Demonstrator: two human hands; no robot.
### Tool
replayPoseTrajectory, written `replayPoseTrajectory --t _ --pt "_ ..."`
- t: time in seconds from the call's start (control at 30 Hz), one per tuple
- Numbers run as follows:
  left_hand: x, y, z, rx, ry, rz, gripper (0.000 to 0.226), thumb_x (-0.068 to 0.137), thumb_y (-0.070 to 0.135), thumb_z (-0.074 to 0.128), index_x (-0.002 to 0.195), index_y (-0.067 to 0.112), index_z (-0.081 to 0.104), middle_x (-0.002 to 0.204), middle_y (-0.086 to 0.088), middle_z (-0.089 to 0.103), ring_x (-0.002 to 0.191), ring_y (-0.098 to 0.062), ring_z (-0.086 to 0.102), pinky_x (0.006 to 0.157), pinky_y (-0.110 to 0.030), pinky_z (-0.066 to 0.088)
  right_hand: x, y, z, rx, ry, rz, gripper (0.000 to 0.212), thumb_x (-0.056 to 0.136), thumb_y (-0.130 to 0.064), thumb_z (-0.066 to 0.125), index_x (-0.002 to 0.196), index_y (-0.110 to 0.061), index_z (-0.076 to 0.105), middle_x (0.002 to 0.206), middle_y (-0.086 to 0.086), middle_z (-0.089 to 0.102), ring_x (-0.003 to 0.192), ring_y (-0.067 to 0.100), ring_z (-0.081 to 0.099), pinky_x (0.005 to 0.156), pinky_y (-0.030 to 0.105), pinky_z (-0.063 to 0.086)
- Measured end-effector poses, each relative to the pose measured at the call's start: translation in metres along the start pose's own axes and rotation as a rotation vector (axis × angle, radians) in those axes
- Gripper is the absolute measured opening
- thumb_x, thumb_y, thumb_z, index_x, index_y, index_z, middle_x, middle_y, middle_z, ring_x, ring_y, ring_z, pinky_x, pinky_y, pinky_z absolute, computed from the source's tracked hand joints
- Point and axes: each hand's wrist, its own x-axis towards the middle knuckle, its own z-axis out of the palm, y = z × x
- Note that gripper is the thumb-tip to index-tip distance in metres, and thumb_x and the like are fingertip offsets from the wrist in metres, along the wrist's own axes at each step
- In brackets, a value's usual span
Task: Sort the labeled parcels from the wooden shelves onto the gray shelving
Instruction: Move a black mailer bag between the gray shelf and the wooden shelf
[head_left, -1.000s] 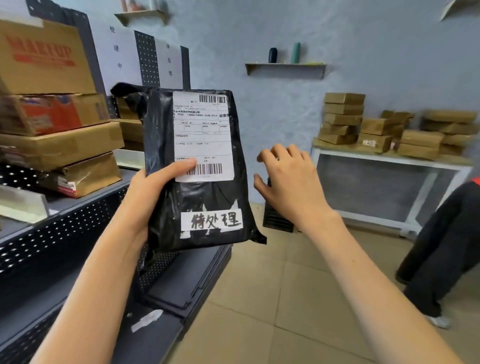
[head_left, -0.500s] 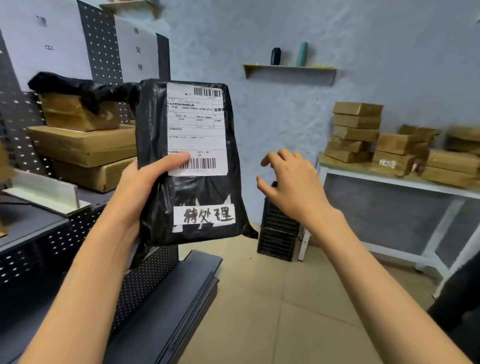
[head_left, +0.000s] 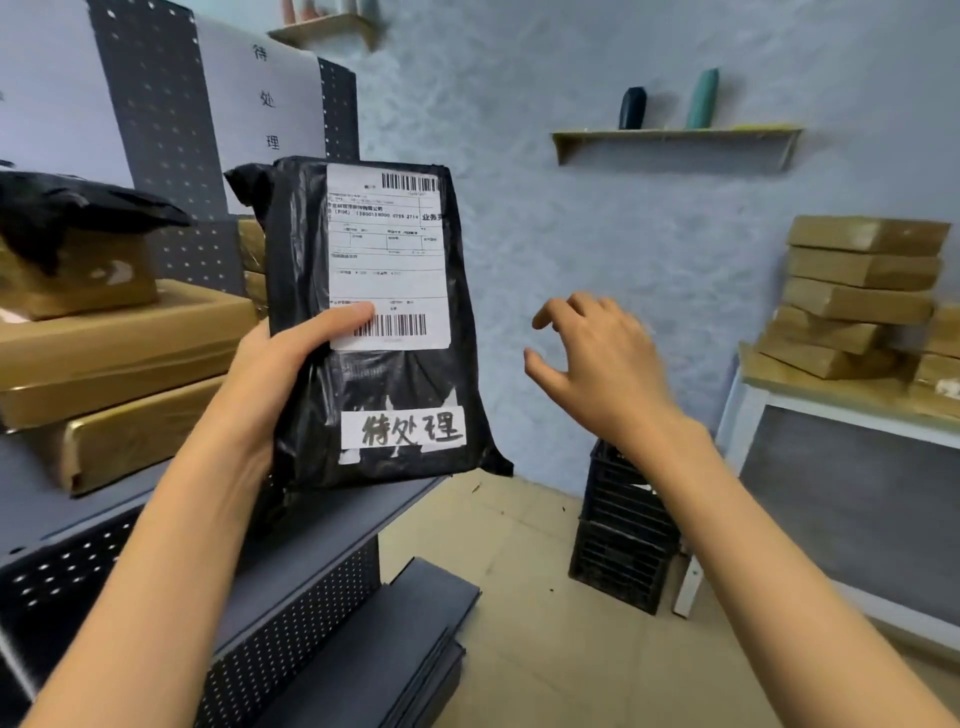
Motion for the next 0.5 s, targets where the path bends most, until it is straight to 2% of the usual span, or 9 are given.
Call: replayPoseTrajectory --t 0.07,0.2,0.3,0.4,0.5 --pt "0.023 -0.011 0.012 0.025 0.071 0.019 0.045 0.074 0.024 0.073 0.116 0.008 0.067 0.103 -0.007 0.074 0.093 -0.023 0.071 0.078 -0.033 0.059 0.024 0.018 0.025 0.049 -0.002 -0.041 0.035 0.095 -0.037 0.05 0.123 -0.017 0.054 0.12 0.004 0.056 0.112 0.026 0.049 0.09 0.035 0.036" --pt "0.066 -0.023 0.038 0.042 0.201 0.052 0.048 0.073 0.023 0.077 0.117 0.008 0.067 0.106 -0.008 0.073 0.098 -0.026 0.07 0.088 -0.038 0.053 0.078 0.052 0.062 0.116 -0.02 -0.158 0.035 0.096 -0.038 0.048 0.124 -0.017 0.054 0.124 0.005 0.055 0.115 0.026 0.048 0.093 0.036 0.035" --pt "0.093 -0.026 0.058 0.035 0.287 0.058 0.047 0.074 0.024 0.076 0.117 0.009 0.067 0.107 -0.007 0.073 0.098 -0.025 0.07 0.089 -0.037 0.052 0.122 0.072 0.081 0.153 -0.015 -0.247 0.035 0.097 -0.037 0.048 0.125 -0.017 0.054 0.125 0.005 0.054 0.116 0.027 0.047 0.095 0.037 0.035" --pt "0.116 -0.028 0.072 0.042 0.382 0.073 0.043 0.074 0.023 0.074 0.113 0.009 0.069 0.101 -0.004 0.074 0.091 -0.021 0.072 0.076 -0.029 0.057 0.163 0.085 0.102 0.182 0.016 -0.311 0.036 0.096 -0.038 0.047 0.124 -0.015 0.054 0.123 0.007 0.055 0.114 0.027 0.048 0.094 0.037 0.036" --pt "0.138 -0.027 0.076 0.069 0.45 0.098 0.05 0.064 0.026 0.074 0.111 0.009 0.069 0.096 -0.003 0.075 0.086 -0.017 0.073 0.06 -0.021 0.056 0.193 0.087 0.125 0.26 0.023 -0.356 0.035 0.095 -0.037 0.048 0.121 -0.014 0.056 0.119 0.008 0.056 0.111 0.028 0.049 0.092 0.038 0.037"
